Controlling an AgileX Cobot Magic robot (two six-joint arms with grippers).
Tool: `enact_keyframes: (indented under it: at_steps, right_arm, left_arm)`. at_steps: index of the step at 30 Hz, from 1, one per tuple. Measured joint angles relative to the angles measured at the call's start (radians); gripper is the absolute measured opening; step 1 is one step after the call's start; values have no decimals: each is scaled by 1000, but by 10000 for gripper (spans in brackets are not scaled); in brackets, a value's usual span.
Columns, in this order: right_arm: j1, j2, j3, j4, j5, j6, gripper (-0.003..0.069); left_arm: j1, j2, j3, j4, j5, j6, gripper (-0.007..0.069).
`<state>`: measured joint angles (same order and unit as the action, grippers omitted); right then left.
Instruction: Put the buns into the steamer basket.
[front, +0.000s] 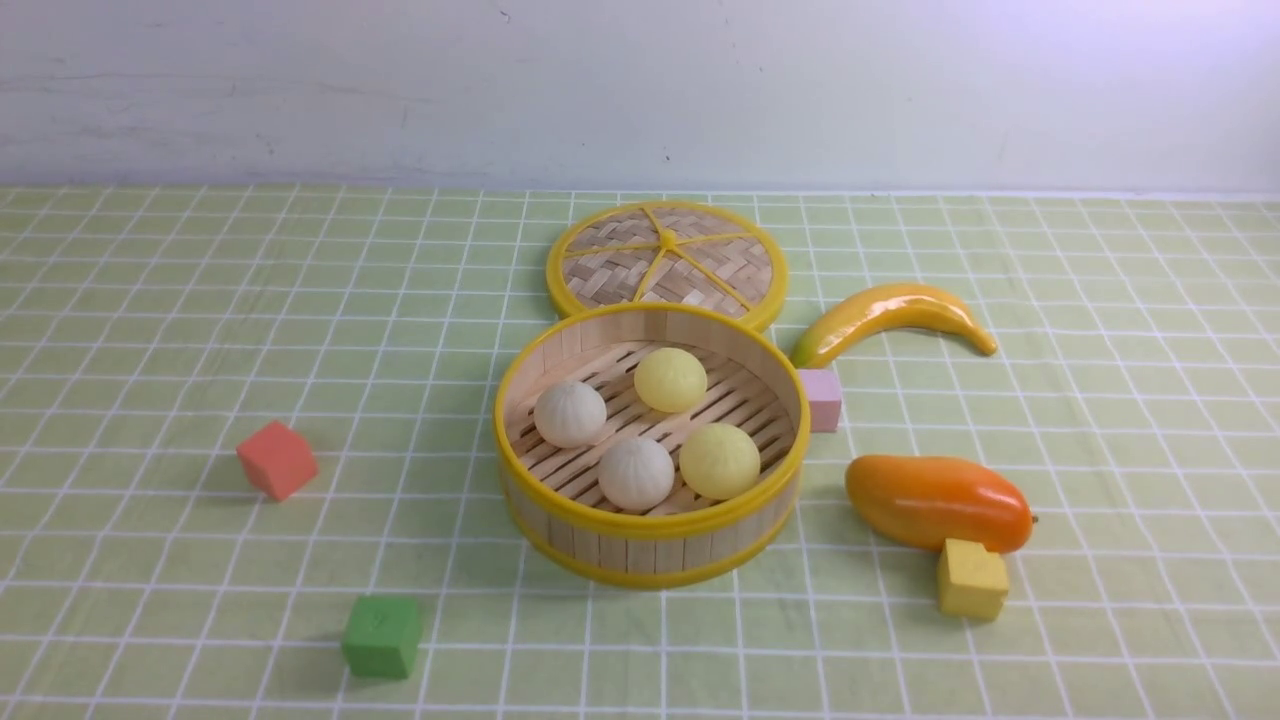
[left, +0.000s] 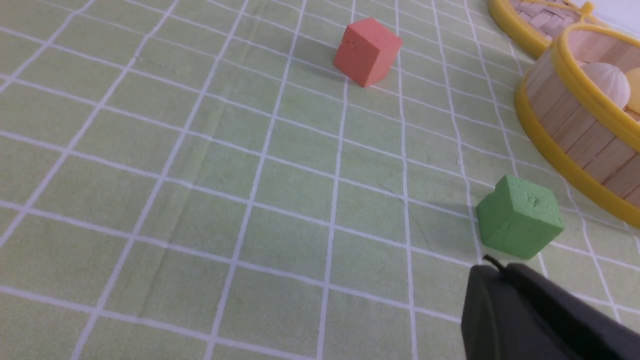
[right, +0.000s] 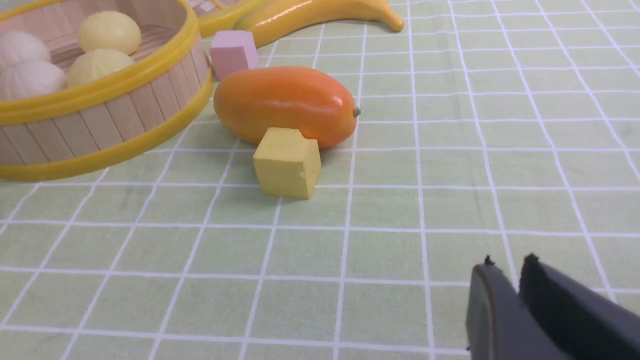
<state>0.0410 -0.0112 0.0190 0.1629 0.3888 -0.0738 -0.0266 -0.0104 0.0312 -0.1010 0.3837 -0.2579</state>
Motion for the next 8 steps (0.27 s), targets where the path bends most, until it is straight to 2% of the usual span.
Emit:
enact_keyframes:
  at_steps: [8]
  right_arm:
    - [0, 0, 0, 0, 0, 0, 91]
  left_arm:
    - [0, 0, 0, 0, 0, 0, -13]
